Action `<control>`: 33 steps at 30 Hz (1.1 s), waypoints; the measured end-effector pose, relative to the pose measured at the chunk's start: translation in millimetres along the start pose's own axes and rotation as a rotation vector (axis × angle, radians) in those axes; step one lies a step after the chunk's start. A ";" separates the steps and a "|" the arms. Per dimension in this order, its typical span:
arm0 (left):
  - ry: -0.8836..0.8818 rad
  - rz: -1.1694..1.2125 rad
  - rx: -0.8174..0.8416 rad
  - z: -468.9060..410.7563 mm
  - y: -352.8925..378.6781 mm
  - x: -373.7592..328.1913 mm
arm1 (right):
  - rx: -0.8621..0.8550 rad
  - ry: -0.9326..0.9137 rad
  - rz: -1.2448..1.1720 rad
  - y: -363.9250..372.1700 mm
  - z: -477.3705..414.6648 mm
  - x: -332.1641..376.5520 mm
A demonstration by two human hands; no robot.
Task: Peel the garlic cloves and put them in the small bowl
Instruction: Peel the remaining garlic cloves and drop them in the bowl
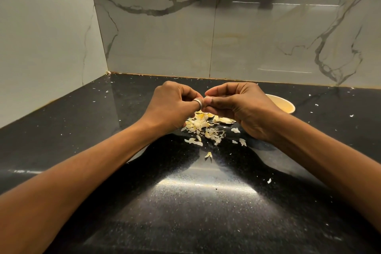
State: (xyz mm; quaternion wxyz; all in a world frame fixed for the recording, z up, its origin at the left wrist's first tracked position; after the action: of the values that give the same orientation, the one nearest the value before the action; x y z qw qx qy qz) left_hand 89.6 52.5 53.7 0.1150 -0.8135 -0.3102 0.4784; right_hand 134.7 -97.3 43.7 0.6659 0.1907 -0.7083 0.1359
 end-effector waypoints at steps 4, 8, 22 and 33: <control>0.058 -0.086 -0.043 -0.4 -2.0 -3.1 | 0.007 -0.009 0.003 1.6 1.1 -0.2; 0.097 -0.123 -0.043 0.4 0.1 -5.4 | 0.009 -0.020 0.009 2.1 1.4 0.3; 0.104 -0.086 -0.045 -0.3 0.2 -2.5 | -0.012 -0.009 0.015 -0.5 0.3 1.1; 0.058 0.030 0.057 -2.0 3.9 1.9 | 0.006 -0.014 0.010 0.5 3.2 3.3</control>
State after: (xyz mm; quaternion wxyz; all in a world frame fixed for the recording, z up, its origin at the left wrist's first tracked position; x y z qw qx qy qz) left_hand 93.5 50.8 51.5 0.1396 -0.8279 -0.2806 0.4650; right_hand 131.5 -98.6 46.7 0.6599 0.1902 -0.7133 0.1399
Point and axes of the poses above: each hand's wrist, its own z-axis away from the middle knuckle, its own y-axis out of the palm, x = y × z, the point moved 7 cm from there along -z, towards the middle knuckle, and after that the axes turned 1 degree about z, right-handed, at the moved point
